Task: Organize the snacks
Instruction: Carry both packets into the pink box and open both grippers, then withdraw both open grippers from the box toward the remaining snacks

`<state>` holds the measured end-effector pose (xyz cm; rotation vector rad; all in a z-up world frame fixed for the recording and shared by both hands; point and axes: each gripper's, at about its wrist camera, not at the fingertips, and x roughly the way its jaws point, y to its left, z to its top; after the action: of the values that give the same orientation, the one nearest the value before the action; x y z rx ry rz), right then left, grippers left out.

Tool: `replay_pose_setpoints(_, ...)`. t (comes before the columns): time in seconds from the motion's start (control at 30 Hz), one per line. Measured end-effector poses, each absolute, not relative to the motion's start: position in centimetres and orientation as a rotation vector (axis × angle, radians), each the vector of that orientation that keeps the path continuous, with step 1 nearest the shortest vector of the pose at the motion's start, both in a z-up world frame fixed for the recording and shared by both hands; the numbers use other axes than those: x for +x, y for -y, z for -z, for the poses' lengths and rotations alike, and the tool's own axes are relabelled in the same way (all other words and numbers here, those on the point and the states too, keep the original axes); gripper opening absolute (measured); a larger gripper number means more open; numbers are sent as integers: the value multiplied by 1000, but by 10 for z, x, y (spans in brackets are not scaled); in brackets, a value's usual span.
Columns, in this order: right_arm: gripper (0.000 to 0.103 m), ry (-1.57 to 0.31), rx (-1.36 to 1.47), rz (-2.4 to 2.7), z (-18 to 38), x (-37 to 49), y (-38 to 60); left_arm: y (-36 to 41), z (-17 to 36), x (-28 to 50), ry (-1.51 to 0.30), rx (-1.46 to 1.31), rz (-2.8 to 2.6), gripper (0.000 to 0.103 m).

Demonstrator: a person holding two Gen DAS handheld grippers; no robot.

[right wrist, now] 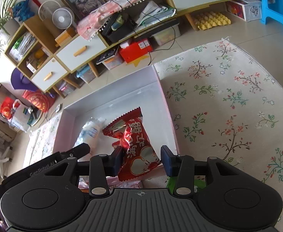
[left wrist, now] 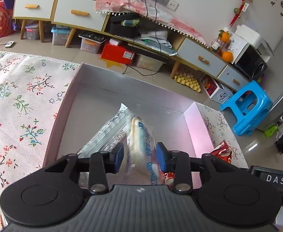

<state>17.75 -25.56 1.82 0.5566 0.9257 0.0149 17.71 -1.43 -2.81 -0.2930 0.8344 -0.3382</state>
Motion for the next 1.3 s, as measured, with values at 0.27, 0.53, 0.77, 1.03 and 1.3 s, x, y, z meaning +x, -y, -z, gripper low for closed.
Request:
replay_pose_setpoints(0.27, 65, -923, 584, -40, -24, 174, 258, 15, 23, 174, -851, -284, 322, 62)
replay_pose_setpoints(0.53, 71, -927, 561, -49, -32, 169, 256, 10, 14, 165, -843, -257, 314, 75)
replay_pose_setpoints(0.77, 82, -980, 528, -46, -41, 162, 250, 0, 6, 155, -866, -185, 286, 93)
replay_pose_setpoints(1.03, 86, -1016, 479, -98, -49, 152, 231, -25, 1, 139, -853, -156, 246, 102)
replay_pose_setpoints(1.3, 86, -1081, 416, -115, -46, 140, 205, -54, 8, 117, -857, 45, 194, 102)
